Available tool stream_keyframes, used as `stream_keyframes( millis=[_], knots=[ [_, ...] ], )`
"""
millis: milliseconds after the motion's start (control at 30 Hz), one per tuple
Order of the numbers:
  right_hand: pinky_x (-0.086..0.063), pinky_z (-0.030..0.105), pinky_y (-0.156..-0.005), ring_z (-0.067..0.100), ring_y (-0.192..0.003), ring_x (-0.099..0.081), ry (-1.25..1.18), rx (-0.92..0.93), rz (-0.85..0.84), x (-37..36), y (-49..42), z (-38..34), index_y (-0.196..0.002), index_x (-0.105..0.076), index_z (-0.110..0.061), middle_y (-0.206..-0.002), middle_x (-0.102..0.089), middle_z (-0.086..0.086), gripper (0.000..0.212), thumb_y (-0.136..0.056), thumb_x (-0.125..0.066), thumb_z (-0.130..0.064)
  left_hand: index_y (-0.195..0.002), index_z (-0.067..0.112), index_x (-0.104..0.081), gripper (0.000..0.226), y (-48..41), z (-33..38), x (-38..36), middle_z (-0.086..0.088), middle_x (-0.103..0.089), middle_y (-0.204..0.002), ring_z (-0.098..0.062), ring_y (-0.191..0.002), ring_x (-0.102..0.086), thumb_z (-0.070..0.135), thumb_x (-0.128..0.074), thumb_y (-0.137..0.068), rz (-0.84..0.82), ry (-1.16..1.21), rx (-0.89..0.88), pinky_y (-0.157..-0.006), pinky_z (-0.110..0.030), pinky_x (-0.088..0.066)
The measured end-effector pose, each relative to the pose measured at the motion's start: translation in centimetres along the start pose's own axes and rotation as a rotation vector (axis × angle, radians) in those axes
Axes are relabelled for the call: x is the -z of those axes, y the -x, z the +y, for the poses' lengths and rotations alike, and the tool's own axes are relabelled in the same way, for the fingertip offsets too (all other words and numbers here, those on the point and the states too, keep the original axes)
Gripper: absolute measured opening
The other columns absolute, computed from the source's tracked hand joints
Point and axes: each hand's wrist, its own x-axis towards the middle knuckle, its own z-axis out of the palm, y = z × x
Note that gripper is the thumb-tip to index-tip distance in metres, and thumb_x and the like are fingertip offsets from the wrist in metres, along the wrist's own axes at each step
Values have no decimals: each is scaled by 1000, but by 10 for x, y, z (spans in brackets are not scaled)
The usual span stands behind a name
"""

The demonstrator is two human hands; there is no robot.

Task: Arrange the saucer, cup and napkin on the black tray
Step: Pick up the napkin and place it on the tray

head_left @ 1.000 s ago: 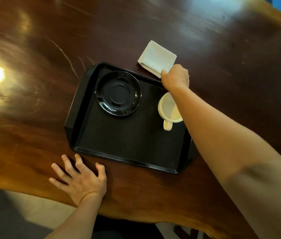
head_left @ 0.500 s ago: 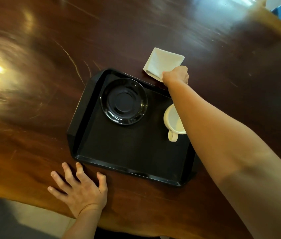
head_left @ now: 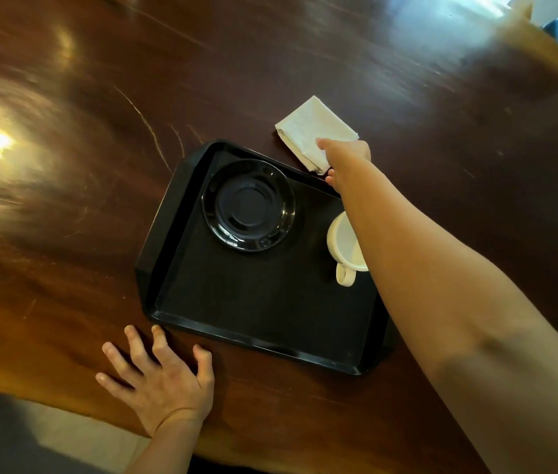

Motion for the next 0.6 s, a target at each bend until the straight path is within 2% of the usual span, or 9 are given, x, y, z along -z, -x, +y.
stream_keyframes(
  millis=[67,133,233,333,400,500,600],
  knots=[
    [-60,30,-82,19,-97,-64,104,60,27,-5,-2,0,-131,-54,-8,-108,-59,5,62,-83,-79,-37,-141,8,-41,76,0,0,-1,-23,-24,-161,-47,-154,-7,52,-45,-80,2,-6,4,-120,-69,-2],
    [-56,23,-75,16,-86,-61,152,101,32,-8,-4,-1,-128,-56,-6,-107,-61,5,57,-84,-79,-35,-141,8,-41,76,0,-1,-3,-23,-25,-161,-46,-154,-7,53,-44,-81,6,-3,2,-121,-69,-2],
    [-51,27,-72,17,-95,-56,150,102,18,-9,-5,0,-130,-55,-9,-122,-63,7,50,-86,-75,-22,-141,7,-41,77,0,-1,-3,-23,-24,-161,-46,-154,-7,55,-39,-81,15,0,-5,-121,-69,-2],
    [-50,27,-69,21,-105,-58,85,122,101,-11,-8,5,-131,-53,-11,-125,-61,8,43,-91,-67,-9,-141,7,-40,77,0,-1,-3,-23,-23,-161,-46,-155,-6,55,-38,-81,18,2,-12,-121,-69,-1],
    [-51,27,-71,21,-102,-56,40,146,99,-9,-8,8,-131,-51,-12,-126,-59,8,41,-92,-64,-4,-141,8,-40,76,0,-2,-3,-23,-24,-161,-46,-154,-6,54,-41,-81,19,-1,-7,-121,-69,-1],
    [-58,31,-83,20,-105,-57,-21,176,84,-2,-10,11,-129,-50,-13,-127,-58,8,37,-94,-58,-2,-141,8,-40,75,0,-1,-3,-23,-24,-161,-46,-154,-7,54,-43,-81,25,-1,-7,-121,-68,-2],
    [-57,30,-84,21,-106,-57,-129,180,-4,6,-7,14,-130,-51,-15,-125,-59,6,37,-97,-51,1,-140,8,-40,74,0,0,-2,-23,-25,-161,-47,-154,-8,53,-45,-81,36,3,-8,-121,-68,-2]
  ],
)
